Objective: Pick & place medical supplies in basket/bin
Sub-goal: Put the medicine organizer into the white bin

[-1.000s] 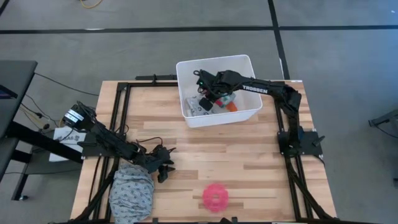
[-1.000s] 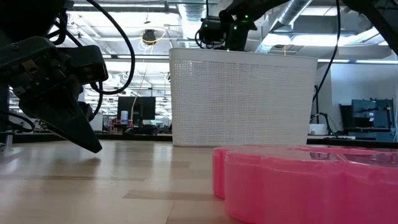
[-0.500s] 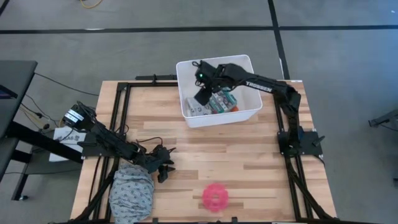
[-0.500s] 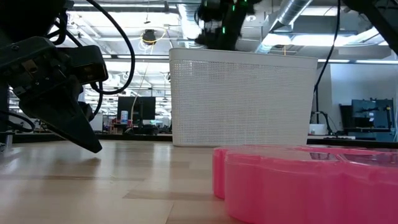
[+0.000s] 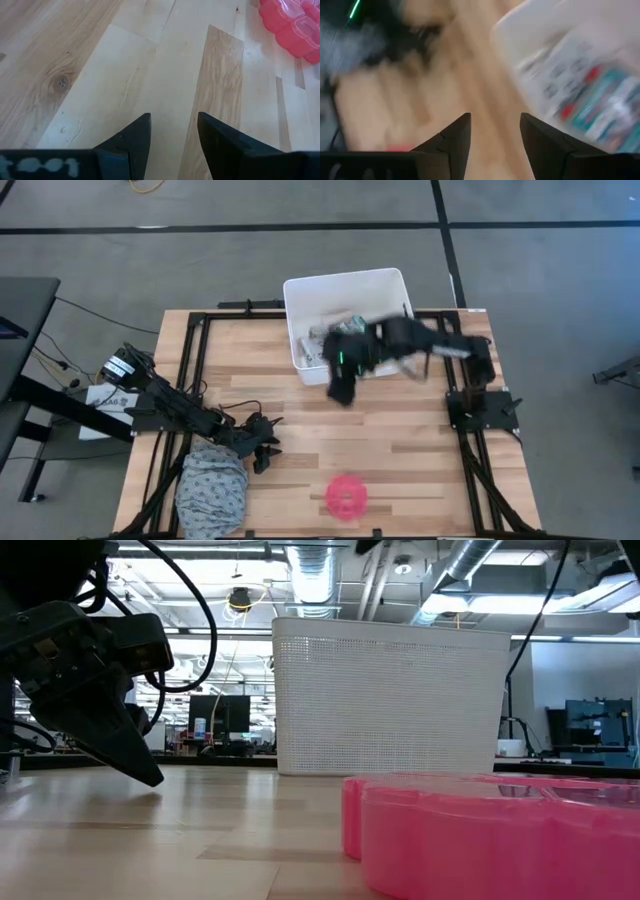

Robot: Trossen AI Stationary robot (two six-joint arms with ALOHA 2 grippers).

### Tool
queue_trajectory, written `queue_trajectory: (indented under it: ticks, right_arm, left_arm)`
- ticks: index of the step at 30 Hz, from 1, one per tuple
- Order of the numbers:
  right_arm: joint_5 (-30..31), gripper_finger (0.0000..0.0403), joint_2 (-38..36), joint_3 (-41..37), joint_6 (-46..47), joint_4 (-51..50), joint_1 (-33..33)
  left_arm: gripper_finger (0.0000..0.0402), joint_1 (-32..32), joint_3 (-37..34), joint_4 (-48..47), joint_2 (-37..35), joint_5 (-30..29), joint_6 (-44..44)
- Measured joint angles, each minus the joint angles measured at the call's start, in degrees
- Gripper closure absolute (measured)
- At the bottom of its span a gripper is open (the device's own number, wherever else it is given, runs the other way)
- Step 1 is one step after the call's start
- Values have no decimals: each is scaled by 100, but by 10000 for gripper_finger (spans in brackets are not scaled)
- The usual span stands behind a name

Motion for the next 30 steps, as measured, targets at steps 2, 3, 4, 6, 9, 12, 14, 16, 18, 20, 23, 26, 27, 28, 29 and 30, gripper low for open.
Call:
queue_trajectory:
  ticks: [2,3,4,6,9,12,14,16,18,20,23,26,27,28,29,30]
  right_arm:
    - [-1,238,26,-6,206,-49,569]
    - [15,236,44,-5,279,-3,842]
    - [42,234,80,0,321,46,1115]
    - [122,230,172,-2,335,135,1627]
    - [140,223,345,-12,653,253,2205]
    - [48,212,453,16,1290,317,2566]
    - [-41,203,526,-9,1549,145,2759]
    - [-130,194,706,-11,1815,246,2862]
    - [-187,184,870,-66,2033,186,2978]
    - [-304,173,1097,-110,2187,259,3041]
    - [-446,161,1528,-197,2191,188,3058]
    - [-469,157,2018,-201,2143,74,2960]
    - [-523,157,2155,-201,2144,-27,2922]
    - [-650,157,2266,-199,2122,-19,2879]
    - [-787,157,2375,-199,2042,-2,2845]
    - [-910,157,2504,-199,1949,0,2818]
  left_arm:
    - [250,0,0,-5,0,2,0]
    - [250,0,0,-9,0,2,-2]
    - [250,0,0,-15,0,2,-1]
    - [250,2,0,-17,0,2,-4]
    - [250,2,0,-14,0,22,-9]
    - [250,2,0,11,0,46,-44]
    - [250,2,0,57,0,47,-61]
    - [250,2,0,68,0,48,-128]
    - [250,2,0,62,0,50,-170]
    - [250,2,0,33,0,50,-187]
    - [250,2,0,-2,0,51,-188]
    - [250,2,0,-23,0,52,-188]
    - [250,2,0,-21,0,50,-188]
    - [250,2,0,-21,0,52,-190]
    - [250,2,0,-23,0,52,-190]
    - [250,2,0,-21,0,50,-192]
